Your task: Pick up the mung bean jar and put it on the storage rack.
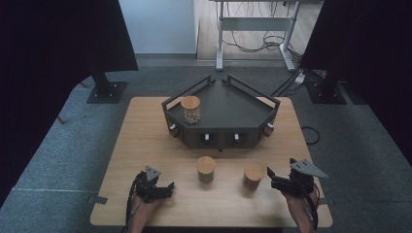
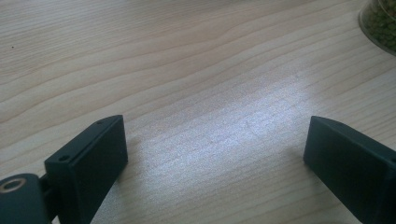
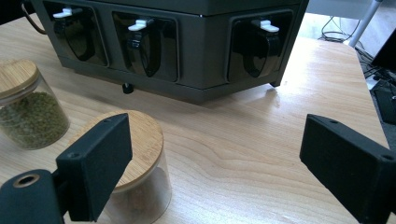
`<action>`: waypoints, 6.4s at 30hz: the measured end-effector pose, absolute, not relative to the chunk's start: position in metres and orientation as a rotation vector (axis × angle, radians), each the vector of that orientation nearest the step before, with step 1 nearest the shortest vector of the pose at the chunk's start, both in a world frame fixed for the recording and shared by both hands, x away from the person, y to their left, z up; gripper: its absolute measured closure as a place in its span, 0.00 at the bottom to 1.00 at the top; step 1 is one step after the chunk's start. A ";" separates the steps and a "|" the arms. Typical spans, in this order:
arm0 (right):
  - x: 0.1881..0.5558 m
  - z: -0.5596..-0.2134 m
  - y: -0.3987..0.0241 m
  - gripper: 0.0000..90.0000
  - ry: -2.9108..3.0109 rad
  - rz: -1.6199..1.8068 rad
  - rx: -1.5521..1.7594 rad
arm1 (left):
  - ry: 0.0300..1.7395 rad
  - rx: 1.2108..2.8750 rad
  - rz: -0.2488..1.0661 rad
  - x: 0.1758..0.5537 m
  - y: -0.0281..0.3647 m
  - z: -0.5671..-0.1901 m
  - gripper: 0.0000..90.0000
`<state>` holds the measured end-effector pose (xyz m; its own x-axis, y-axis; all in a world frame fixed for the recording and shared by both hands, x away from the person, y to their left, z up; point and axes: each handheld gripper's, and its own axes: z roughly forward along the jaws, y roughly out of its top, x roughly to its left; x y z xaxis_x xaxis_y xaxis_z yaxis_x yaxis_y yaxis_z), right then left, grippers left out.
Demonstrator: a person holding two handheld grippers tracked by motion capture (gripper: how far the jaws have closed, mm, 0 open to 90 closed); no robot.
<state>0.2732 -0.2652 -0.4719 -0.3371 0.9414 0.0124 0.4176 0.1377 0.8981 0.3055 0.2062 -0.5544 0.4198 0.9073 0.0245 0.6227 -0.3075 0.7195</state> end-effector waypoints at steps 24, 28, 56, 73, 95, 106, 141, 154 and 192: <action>0.268 -0.464 -0.239 0.10 1.878 1.231 1.224 | 1.293 2.040 0.579 0.305 0.206 -0.554 0.06; 0.267 -0.463 -0.235 0.10 1.882 1.240 1.212 | 1.292 2.040 0.579 0.305 0.206 -0.554 0.06; 0.259 -0.458 -0.203 0.10 1.920 1.295 1.140 | 1.310 2.036 0.582 0.306 0.205 -0.555 0.04; 0.259 -0.456 -0.183 0.09 1.941 1.322 1.100 | 1.313 2.038 0.581 0.306 0.205 -0.555 0.03; 0.261 -0.460 -0.160 0.05 1.954 1.332 1.076 | 1.314 2.037 0.581 0.306 0.205 -0.555 0.03; 0.263 -0.461 -0.146 0.03 1.948 1.343 1.059 | 1.315 2.038 0.581 0.306 0.205 -0.555 0.03; 0.267 -0.469 -0.118 0.04 1.957 1.350 1.008 | 1.314 2.041 0.580 0.306 0.205 -0.555 0.03; 0.266 -0.476 -0.106 0.04 1.958 1.355 0.983 | 1.314 2.041 0.580 0.306 0.205 -0.555 0.03; 0.279 -0.493 -0.084 0.04 1.989 1.360 0.963 | 1.314 2.039 0.580 0.306 0.205 -0.555 0.03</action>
<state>0.2789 -0.0835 -0.4934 -0.5988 0.8000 -0.0376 0.2555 0.2354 0.9377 0.3064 0.2049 -0.5548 0.4038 0.9145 0.0236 0.6340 -0.2984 0.7134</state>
